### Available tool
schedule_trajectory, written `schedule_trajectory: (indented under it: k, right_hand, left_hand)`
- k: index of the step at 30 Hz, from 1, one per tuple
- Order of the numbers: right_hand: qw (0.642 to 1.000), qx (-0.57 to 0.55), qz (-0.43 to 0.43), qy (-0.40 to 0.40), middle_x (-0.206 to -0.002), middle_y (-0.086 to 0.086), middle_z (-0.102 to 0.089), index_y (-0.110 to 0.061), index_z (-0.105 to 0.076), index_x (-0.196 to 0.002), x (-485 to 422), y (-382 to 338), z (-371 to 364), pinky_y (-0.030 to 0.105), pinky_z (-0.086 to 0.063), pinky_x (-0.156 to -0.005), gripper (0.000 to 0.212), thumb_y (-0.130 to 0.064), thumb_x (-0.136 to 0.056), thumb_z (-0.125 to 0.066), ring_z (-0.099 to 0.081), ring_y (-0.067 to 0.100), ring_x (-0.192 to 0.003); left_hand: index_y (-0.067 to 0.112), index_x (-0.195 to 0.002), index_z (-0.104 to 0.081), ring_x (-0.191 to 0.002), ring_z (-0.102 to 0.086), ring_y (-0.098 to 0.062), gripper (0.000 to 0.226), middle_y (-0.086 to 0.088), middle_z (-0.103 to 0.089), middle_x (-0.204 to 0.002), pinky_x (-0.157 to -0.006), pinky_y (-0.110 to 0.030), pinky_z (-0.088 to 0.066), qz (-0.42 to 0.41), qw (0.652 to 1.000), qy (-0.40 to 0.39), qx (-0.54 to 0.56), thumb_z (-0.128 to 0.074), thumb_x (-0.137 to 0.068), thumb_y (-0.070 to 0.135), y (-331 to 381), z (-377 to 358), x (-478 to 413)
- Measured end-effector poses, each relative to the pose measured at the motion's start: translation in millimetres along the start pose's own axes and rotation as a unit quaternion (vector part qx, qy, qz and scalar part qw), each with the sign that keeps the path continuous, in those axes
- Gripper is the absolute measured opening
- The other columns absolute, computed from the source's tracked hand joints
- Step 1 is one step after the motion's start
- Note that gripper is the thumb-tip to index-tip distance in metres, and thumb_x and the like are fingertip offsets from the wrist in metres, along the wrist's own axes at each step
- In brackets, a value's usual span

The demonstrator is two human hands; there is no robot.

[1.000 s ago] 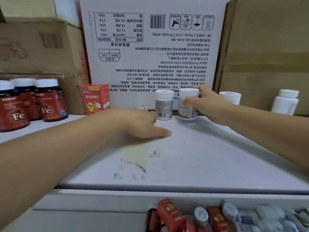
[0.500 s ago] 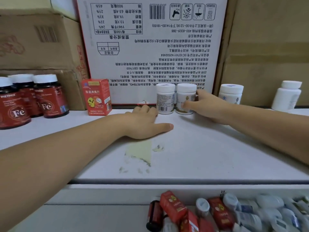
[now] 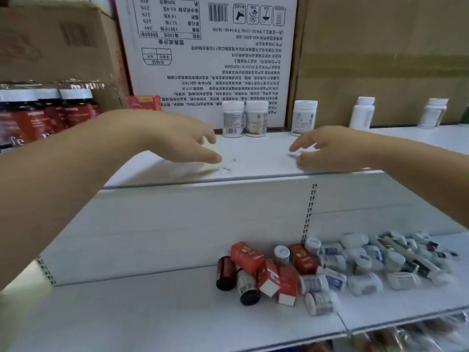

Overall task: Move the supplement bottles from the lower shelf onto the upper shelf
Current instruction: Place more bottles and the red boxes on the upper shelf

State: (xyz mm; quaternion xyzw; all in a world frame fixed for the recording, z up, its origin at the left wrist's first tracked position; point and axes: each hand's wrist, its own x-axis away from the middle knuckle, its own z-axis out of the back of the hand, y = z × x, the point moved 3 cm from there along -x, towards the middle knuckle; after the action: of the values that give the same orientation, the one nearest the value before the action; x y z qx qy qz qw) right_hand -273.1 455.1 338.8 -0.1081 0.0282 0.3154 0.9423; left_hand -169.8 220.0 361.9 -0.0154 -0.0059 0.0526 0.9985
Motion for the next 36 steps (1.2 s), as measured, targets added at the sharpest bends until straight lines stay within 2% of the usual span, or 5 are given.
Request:
schedule_trajectory:
  k: [9,19,28,32,36]
  right_hand:
    - [0.999,0.015,-0.022,0.035,-0.133,-0.007,-0.057,-0.037,-0.058,-0.127,132,-31,-17,0.030,-0.039,-0.094,0.034,-0.040,-0.092,-0.056,-0.053,0.018,-0.121]
    - [0.996,0.008,-0.088,-0.016,-0.137,-0.003,-0.056,-0.029,-0.053,-0.132,194,-9,-116,0.033,-0.047,-0.097,0.042,-0.041,-0.093,-0.055,-0.059,0.018,-0.114]
    - [0.984,-0.080,-0.131,-0.086,-0.120,-0.004,-0.063,-0.024,-0.060,-0.125,128,35,-229,0.034,-0.050,-0.088,0.036,-0.033,-0.090,-0.059,-0.061,0.018,-0.104]
    - [0.977,-0.134,-0.127,-0.110,-0.093,-0.008,-0.068,-0.032,-0.066,-0.095,69,52,-283,0.029,-0.049,-0.072,0.012,-0.038,-0.089,-0.057,-0.064,0.016,-0.088]
    - [0.977,-0.140,-0.098,-0.128,-0.098,0.002,-0.065,-0.017,-0.057,-0.103,-3,56,-329,0.031,-0.049,-0.071,0.018,-0.030,-0.094,-0.048,-0.062,0.021,-0.087]
  left_hand:
    - [0.032,-0.119,-0.056,-0.096,-0.058,-0.011,0.045,0.015,-0.056,-0.104,-0.087,-0.032,-0.047,-0.111,0.988,0.103,-0.016,-0.054,-0.082,0.059,17,-26,126]
    - [0.035,-0.130,-0.050,-0.111,-0.055,-0.010,0.048,0.012,-0.056,-0.127,-0.095,-0.033,-0.046,-0.068,0.997,0.022,0.034,-0.054,-0.088,0.056,-16,-164,140]
    - [0.023,-0.131,-0.054,-0.115,-0.056,-0.015,0.046,0.002,-0.057,-0.129,-0.098,-0.032,-0.045,0.009,0.984,-0.049,0.170,-0.059,-0.092,0.044,-17,-282,58]
    - [0.021,-0.127,-0.056,-0.111,-0.058,-0.018,0.044,0.003,-0.057,-0.124,-0.095,-0.031,-0.046,0.068,0.962,-0.070,0.255,-0.061,-0.090,0.044,-10,-330,4]
    - [0.024,-0.094,-0.055,-0.092,-0.057,-0.020,0.016,0.003,-0.052,-0.098,-0.073,-0.026,-0.039,0.162,0.908,-0.073,0.378,-0.062,-0.090,0.037,-6,-380,-56]
